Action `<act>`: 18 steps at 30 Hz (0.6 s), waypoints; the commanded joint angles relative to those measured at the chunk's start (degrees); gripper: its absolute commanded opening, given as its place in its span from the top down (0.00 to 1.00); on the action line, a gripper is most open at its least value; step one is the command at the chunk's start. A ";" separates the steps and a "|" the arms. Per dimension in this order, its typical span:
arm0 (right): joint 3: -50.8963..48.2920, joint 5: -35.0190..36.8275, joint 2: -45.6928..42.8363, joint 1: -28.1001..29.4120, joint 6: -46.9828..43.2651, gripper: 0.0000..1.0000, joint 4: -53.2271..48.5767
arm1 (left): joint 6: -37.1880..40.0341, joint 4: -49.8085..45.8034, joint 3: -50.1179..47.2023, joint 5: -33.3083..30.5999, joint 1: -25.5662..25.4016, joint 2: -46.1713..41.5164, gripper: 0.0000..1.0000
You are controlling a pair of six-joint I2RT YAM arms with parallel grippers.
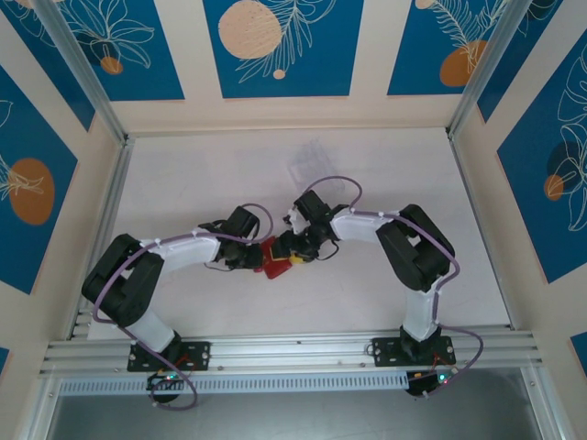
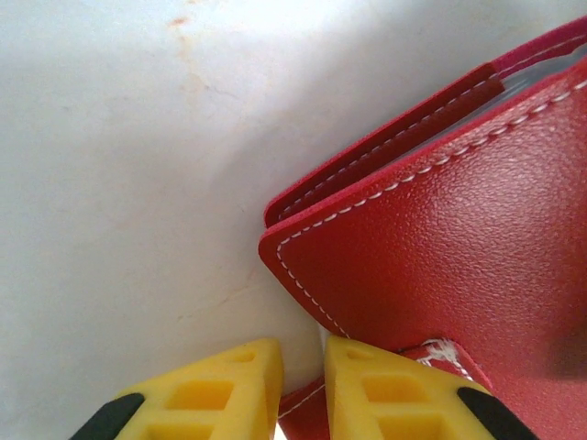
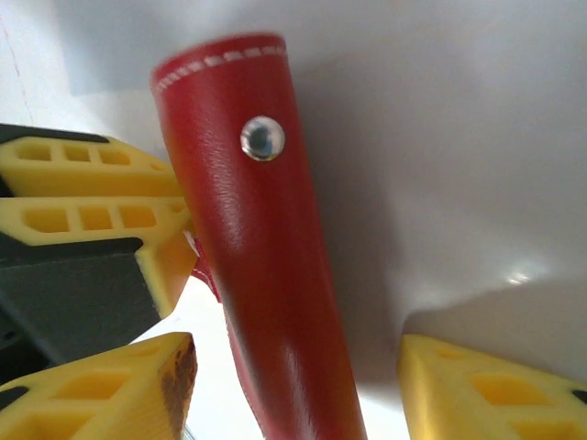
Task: Put the credit cards into the card holder
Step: Turn over the card holder at the center of the table.
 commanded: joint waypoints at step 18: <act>-3.47 42.69 -26.51 -2.71 -0.63 1.00 -28.23 | 0.08 -4.09 -3.30 -2.46 0.33 -9.57 0.63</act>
